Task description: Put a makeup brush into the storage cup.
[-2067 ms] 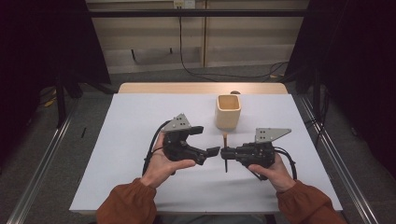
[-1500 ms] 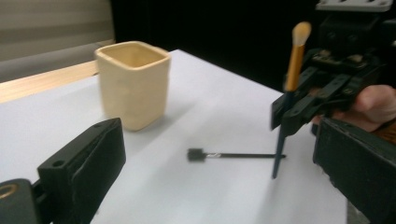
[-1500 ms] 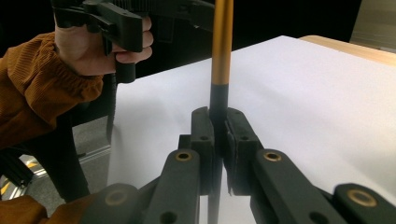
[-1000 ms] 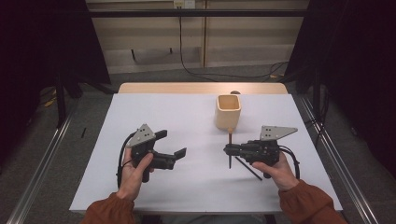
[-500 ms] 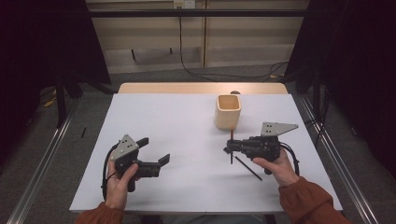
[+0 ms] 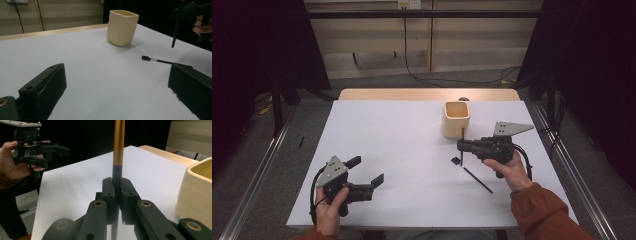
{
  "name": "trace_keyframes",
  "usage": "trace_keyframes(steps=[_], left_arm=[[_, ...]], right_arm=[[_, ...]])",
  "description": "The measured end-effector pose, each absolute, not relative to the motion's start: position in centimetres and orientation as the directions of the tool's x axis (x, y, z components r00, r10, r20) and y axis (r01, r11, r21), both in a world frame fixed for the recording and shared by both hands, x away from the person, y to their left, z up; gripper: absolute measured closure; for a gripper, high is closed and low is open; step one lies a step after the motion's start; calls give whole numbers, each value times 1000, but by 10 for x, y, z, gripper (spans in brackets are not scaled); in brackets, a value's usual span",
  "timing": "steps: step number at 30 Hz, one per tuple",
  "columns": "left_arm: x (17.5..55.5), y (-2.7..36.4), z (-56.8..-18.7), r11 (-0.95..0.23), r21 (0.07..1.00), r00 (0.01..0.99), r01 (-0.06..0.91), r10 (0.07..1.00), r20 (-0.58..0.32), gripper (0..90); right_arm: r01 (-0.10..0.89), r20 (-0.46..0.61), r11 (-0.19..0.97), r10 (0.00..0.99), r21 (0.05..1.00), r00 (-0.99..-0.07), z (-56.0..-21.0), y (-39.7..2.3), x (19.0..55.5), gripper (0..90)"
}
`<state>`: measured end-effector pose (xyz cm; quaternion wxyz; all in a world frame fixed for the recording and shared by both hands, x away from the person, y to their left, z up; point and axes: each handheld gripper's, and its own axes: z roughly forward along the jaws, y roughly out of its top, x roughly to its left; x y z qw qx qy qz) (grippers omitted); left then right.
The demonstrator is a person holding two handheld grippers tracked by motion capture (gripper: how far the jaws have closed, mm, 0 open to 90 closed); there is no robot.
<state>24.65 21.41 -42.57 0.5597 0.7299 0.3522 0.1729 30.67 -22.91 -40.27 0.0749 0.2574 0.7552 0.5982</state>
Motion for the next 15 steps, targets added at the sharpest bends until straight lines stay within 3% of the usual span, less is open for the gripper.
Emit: trace_keyframes(steps=[4,6,15], left_arm=[[249,218,-432,-137,940,705,313,696,-133,10],[250,220,-435,-106,932,703,346,687,-183,11],[244,215,-433,-121,941,721,316,675,-156,12]], right_arm=[[298,194,147,483,943,-854,-401,-228,312,833],[308,205,141,487,941,-849,-401,-228,314,833],[297,189,141,508,944,-840,-390,-228,324,833]])
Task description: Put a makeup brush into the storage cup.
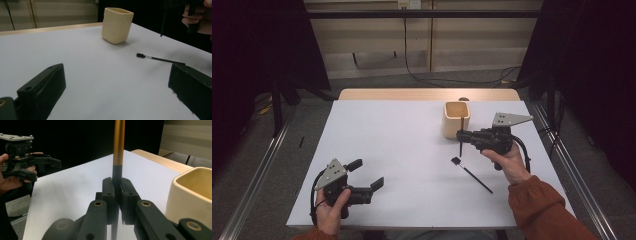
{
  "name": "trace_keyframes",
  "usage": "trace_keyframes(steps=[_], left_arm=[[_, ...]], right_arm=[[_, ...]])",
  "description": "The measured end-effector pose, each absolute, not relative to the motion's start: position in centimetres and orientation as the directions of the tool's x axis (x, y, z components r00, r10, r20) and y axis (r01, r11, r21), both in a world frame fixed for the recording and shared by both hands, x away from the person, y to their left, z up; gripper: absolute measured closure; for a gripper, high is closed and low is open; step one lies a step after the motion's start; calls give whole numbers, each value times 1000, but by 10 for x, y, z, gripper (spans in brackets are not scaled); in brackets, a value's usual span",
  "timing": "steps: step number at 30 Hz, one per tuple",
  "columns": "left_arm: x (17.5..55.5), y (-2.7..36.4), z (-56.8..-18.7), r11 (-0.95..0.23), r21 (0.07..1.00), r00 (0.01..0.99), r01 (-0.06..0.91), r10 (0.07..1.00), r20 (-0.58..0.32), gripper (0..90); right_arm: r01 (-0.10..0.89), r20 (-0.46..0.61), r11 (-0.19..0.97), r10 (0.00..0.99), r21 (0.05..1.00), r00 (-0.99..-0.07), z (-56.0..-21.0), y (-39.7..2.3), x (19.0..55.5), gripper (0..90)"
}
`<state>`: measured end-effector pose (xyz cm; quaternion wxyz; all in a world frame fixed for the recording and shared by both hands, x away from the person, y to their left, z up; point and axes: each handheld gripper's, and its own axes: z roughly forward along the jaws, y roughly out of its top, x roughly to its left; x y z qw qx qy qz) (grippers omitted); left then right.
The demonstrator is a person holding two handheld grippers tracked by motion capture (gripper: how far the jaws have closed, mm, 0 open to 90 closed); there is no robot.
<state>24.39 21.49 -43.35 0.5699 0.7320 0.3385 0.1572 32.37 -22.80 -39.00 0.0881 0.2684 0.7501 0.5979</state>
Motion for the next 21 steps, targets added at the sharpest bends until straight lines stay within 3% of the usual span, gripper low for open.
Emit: trace_keyframes(steps=[21], left_arm=[[243,219,-431,-137,944,735,299,664,-137,11]], right_arm=[[274,162,117,568,955,-807,-357,-231,356,833]])
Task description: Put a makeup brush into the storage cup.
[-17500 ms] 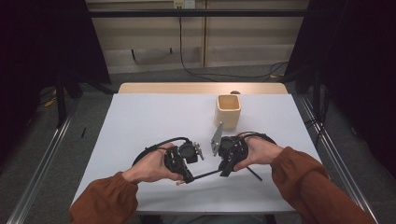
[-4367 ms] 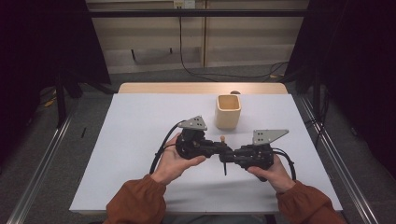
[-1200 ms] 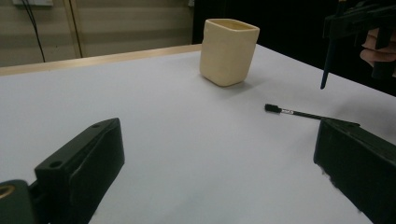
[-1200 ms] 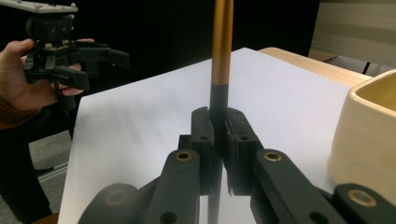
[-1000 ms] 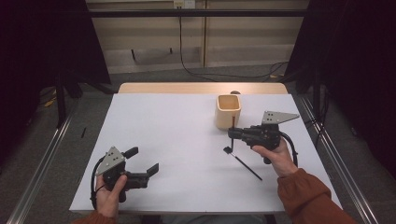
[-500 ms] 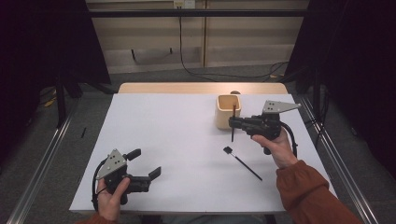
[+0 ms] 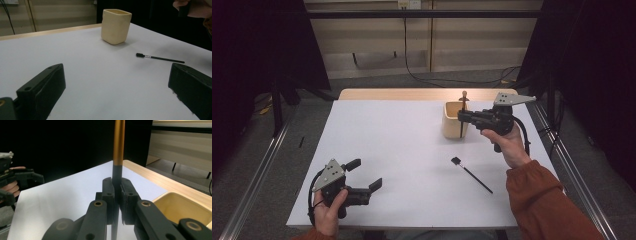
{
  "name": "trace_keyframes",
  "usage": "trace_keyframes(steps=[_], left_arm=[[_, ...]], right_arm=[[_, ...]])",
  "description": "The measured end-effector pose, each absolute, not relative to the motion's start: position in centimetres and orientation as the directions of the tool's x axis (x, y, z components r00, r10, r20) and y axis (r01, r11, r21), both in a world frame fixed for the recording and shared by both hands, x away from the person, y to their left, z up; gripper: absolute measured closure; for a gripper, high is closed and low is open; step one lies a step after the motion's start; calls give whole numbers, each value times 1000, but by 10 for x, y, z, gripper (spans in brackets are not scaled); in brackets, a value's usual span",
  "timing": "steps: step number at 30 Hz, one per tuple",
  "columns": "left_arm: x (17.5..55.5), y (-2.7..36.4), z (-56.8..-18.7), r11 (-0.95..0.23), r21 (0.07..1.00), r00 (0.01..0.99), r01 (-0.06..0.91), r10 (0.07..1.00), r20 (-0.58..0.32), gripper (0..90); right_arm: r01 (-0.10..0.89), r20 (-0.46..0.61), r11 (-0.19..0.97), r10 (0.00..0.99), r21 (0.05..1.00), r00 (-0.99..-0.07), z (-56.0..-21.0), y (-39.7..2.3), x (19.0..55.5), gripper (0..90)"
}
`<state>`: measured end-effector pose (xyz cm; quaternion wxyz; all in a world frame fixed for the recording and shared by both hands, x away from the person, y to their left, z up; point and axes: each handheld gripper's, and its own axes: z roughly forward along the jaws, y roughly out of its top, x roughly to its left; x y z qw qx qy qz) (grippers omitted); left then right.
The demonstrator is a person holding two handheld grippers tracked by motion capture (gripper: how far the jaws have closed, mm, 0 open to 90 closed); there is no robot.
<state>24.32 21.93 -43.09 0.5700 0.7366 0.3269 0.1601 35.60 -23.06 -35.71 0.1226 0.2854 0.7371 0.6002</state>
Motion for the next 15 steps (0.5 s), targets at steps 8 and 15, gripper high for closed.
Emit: trace_keyframes(steps=[8,15], left_arm=[[244,219,-431,-142,946,736,293,665,-128,11],[244,219,-430,-134,945,742,298,656,-141,13]], right_arm=[[267,159,99,591,959,-791,-350,-231,370,833],[254,139,109,602,961,-786,-349,-226,380,833]])
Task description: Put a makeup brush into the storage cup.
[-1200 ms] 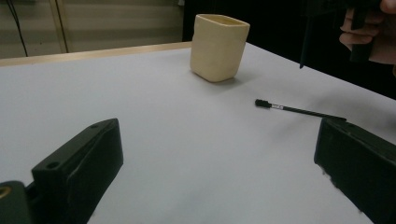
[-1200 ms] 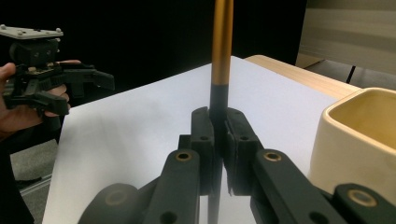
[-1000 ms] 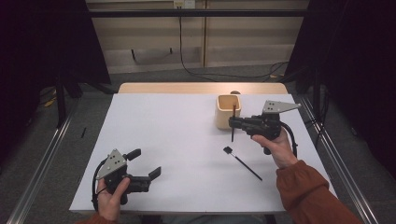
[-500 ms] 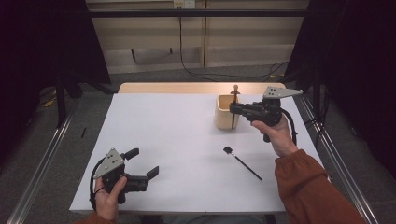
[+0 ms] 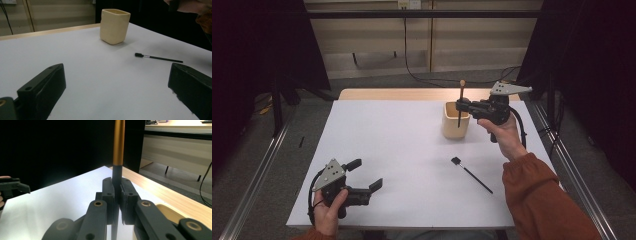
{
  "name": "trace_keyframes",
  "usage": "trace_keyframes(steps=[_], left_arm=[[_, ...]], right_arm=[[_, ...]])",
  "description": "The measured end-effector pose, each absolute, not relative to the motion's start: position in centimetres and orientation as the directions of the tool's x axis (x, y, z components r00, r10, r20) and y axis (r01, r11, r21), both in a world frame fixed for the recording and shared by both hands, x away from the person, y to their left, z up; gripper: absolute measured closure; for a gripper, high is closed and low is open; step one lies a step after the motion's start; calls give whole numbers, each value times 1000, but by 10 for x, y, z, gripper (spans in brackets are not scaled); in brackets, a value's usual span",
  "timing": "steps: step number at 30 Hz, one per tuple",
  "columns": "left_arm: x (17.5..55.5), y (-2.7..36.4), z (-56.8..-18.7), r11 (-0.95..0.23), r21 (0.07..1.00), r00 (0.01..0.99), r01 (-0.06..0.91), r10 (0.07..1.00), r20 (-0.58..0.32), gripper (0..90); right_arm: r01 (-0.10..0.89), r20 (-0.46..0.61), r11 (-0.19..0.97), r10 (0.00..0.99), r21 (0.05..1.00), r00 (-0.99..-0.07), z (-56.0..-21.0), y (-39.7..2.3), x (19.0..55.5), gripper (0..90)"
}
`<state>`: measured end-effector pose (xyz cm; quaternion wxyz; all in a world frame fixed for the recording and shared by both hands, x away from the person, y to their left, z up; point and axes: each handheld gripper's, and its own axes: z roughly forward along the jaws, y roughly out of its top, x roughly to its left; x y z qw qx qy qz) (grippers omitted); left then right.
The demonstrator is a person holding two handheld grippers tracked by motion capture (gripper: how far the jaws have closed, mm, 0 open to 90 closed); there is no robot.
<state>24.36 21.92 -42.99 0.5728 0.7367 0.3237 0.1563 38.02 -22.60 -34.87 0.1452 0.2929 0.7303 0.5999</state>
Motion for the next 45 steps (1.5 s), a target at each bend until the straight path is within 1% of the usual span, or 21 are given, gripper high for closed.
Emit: trace_keyframes(steps=[10,21,26,30,45], left_arm=[[244,219,-429,-145,943,739,298,661,-132,13],[245,220,-430,-149,944,741,296,659,-128,15],[245,220,-430,-149,943,739,298,662,-129,17],[246,221,-430,-148,944,739,295,661,-127,16],[248,224,-430,-134,945,726,298,675,-133,17]], right_arm=[[250,128,105,637,962,-760,-341,-227,403,833],[265,131,101,670,959,-731,-346,-227,424,833],[275,103,145,687,951,-720,-350,-225,435,833],[277,111,130,696,952,-709,-351,-224,442,833],[324,137,140,701,936,-700,-383,-224,442,833]])
